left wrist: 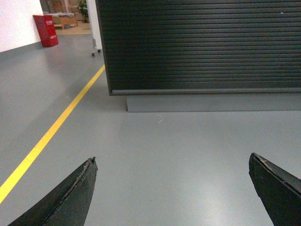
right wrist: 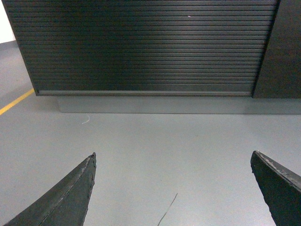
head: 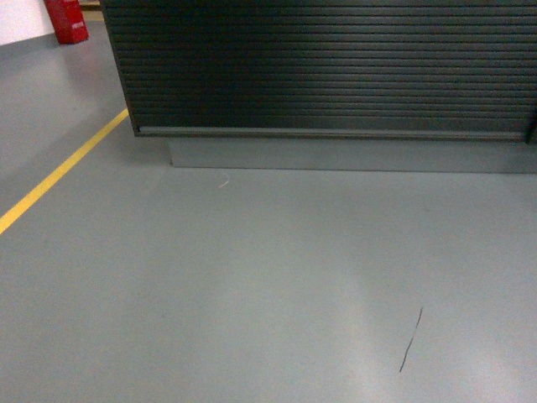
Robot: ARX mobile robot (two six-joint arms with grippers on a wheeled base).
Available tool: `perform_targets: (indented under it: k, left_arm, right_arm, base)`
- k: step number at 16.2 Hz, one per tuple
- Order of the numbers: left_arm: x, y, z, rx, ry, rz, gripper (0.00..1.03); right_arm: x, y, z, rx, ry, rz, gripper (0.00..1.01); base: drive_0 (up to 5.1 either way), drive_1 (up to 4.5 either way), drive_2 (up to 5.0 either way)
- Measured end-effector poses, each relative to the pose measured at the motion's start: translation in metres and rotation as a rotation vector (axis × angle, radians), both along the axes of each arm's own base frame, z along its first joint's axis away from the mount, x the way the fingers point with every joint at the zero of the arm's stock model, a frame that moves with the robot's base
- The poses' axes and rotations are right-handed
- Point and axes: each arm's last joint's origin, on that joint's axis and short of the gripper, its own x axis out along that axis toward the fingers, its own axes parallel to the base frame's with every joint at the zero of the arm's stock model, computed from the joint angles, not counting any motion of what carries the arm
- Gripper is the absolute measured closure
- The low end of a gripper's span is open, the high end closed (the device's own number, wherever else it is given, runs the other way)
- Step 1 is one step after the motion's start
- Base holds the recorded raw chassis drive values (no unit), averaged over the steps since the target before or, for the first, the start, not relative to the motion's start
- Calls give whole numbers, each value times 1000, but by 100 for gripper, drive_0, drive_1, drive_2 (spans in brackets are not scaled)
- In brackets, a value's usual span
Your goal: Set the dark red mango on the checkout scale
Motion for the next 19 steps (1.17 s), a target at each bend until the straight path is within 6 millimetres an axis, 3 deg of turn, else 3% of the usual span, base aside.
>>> perform_targets:
  k: [19]
  left_arm:
    - [0, 0, 0, 0, 2, 0, 5]
  right_arm:
    - [0, 0, 0, 0, 2, 0, 3]
  base:
    - [2, 402, -398]
